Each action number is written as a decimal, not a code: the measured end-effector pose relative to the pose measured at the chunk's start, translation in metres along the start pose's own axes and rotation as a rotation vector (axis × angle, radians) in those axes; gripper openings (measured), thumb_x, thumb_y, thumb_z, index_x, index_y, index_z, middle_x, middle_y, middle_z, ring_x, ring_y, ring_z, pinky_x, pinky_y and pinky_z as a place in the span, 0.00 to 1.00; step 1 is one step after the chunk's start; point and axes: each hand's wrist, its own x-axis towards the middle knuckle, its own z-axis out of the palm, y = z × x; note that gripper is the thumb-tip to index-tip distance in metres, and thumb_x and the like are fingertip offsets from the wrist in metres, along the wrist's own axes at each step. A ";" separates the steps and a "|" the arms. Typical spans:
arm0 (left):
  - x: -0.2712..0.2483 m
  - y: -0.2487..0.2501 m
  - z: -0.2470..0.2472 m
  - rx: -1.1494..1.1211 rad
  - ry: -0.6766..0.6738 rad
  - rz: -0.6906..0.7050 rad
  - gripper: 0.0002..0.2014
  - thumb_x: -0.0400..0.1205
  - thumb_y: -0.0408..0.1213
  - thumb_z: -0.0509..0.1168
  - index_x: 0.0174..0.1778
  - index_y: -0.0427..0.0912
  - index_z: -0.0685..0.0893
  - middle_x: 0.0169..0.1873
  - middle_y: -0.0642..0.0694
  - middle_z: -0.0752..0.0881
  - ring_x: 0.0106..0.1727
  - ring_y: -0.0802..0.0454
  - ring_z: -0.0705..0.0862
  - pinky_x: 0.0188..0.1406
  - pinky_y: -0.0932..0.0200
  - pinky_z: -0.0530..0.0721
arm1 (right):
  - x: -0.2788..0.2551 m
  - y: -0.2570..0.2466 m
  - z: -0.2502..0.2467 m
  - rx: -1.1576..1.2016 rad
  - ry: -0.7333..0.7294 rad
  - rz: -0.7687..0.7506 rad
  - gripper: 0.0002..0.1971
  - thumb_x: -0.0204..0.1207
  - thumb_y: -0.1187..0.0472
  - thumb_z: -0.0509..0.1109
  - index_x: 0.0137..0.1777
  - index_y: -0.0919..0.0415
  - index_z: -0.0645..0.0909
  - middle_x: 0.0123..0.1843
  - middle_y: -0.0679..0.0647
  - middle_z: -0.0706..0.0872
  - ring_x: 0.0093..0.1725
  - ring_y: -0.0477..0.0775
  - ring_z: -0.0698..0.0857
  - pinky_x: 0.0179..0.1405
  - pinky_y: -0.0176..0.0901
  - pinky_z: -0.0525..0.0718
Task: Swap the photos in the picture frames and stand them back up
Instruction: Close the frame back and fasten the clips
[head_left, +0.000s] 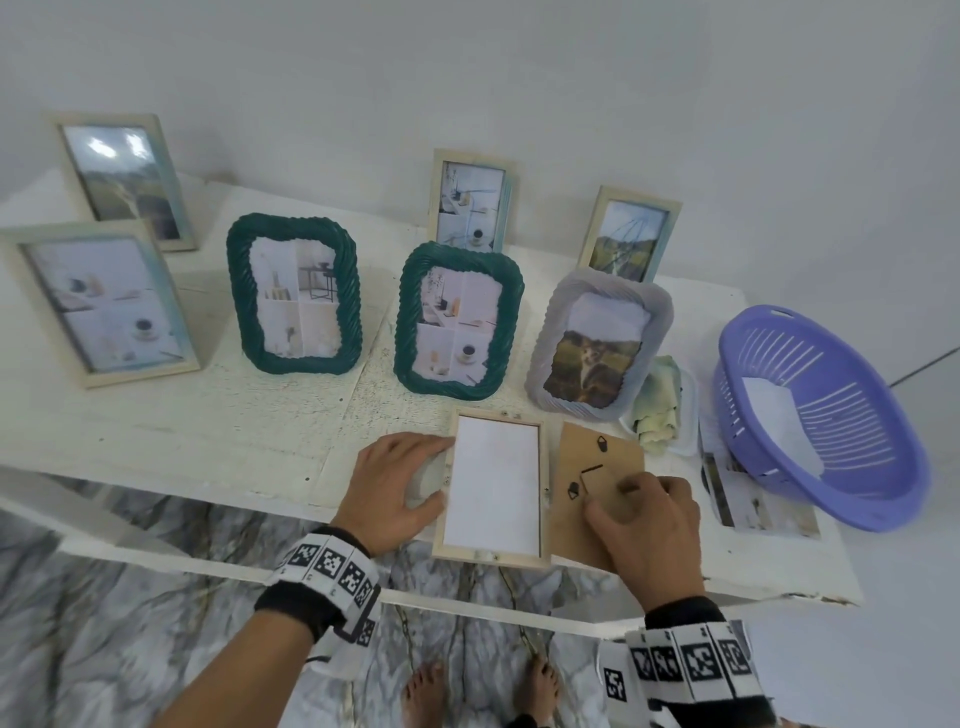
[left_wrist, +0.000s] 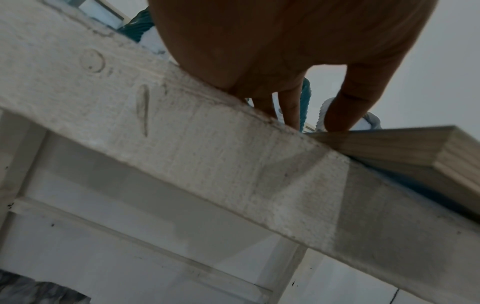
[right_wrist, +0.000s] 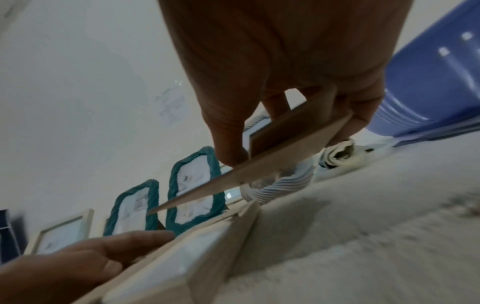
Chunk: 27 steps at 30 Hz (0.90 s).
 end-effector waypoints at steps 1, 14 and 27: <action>0.000 0.000 0.000 0.001 -0.002 -0.001 0.34 0.71 0.57 0.57 0.76 0.56 0.74 0.65 0.65 0.73 0.66 0.64 0.63 0.62 0.57 0.59 | -0.001 -0.006 0.000 0.012 0.011 -0.021 0.22 0.69 0.45 0.76 0.57 0.58 0.80 0.61 0.57 0.73 0.62 0.62 0.71 0.63 0.52 0.74; 0.000 0.001 0.000 0.019 -0.010 -0.019 0.35 0.70 0.58 0.57 0.76 0.56 0.73 0.65 0.65 0.73 0.68 0.61 0.64 0.62 0.59 0.59 | -0.012 -0.065 0.061 -0.116 0.118 -0.326 0.20 0.64 0.46 0.78 0.43 0.63 0.82 0.46 0.60 0.76 0.44 0.62 0.74 0.45 0.55 0.82; 0.000 0.002 0.003 0.050 0.002 -0.028 0.33 0.75 0.67 0.58 0.76 0.63 0.71 0.64 0.68 0.73 0.68 0.65 0.64 0.67 0.57 0.62 | -0.007 -0.042 0.065 0.040 0.006 -0.413 0.16 0.75 0.45 0.66 0.50 0.56 0.87 0.53 0.56 0.79 0.51 0.58 0.76 0.47 0.46 0.78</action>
